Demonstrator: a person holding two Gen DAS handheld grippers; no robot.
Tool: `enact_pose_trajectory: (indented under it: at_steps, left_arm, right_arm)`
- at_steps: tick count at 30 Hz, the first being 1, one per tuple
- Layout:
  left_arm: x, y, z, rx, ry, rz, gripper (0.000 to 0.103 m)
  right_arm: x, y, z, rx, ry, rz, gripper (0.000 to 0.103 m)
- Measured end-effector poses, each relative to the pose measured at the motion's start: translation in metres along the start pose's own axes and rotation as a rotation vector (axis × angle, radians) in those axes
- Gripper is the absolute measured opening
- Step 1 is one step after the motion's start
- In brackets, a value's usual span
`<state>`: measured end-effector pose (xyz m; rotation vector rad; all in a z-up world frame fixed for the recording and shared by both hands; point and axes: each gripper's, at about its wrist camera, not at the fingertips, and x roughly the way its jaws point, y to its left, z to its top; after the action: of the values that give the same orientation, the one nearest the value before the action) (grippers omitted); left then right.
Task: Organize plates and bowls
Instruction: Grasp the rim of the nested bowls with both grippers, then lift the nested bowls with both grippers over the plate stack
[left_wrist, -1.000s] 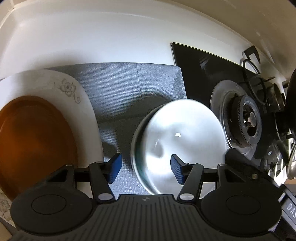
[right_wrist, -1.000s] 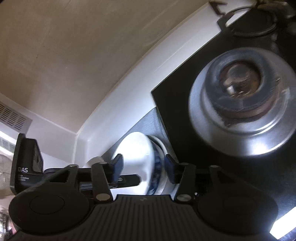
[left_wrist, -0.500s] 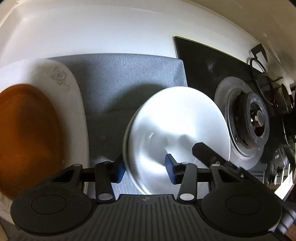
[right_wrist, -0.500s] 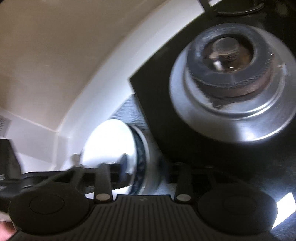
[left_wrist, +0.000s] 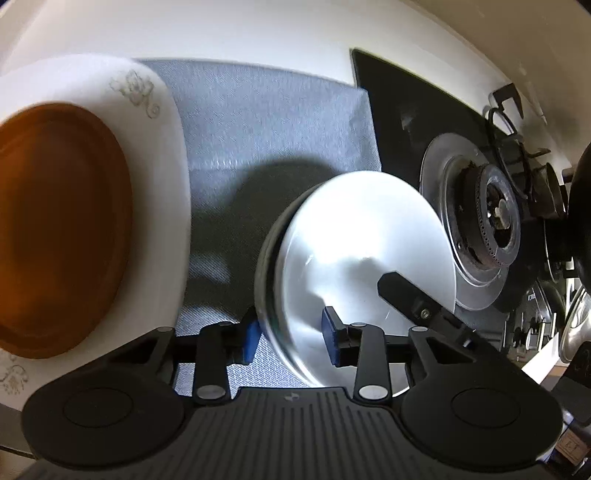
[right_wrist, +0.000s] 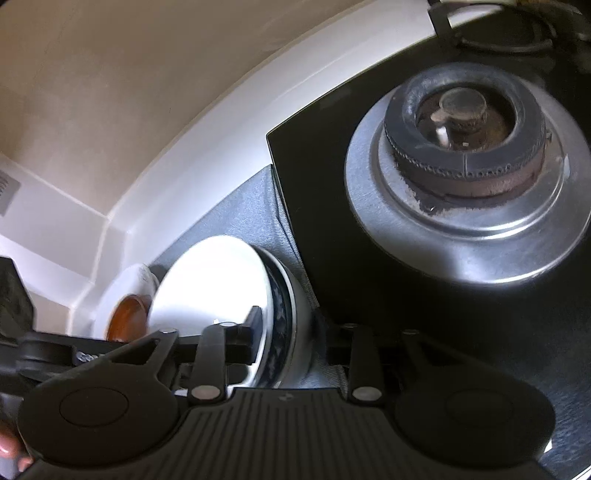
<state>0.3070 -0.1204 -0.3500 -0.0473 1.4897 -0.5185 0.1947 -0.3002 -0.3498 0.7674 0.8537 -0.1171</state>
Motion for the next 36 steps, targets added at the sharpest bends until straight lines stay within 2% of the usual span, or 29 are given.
enact_pose_trajectory:
  at_steps: [7,16,20,25,30,36]
  left_arm:
    - [-0.059,-0.012,-0.013,0.075,-0.097,0.071,0.034]
    - [-0.143,0.033,-0.043,0.009,-0.209,0.047,0.036]
    - [-0.180,0.067,-0.061,-0.030,-0.249,0.093,0.037]
    - [-0.210,0.120,-0.088,-0.113,-0.267,0.171,0.038]
    - [-0.231,0.175,-0.116,-0.232,-0.275,0.173,0.038]
    - [-0.272,0.210,-0.148,-0.290,-0.335,0.169,0.038]
  right_arm:
    - [-0.027,0.028,-0.005,-0.023,-0.016,0.049,0.030]
    - [-0.054,0.115,-0.016,-0.150,-0.024,0.123,0.030]
    - [-0.048,0.164,-0.031,-0.234,0.035,0.158,0.030]
    - [-0.024,0.224,-0.060,-0.346,0.173,0.204,0.030]
    - [-0.006,0.276,-0.092,-0.446,0.267,0.242,0.030]
    - [-0.021,0.328,-0.118,-0.556,0.300,0.294,0.031]
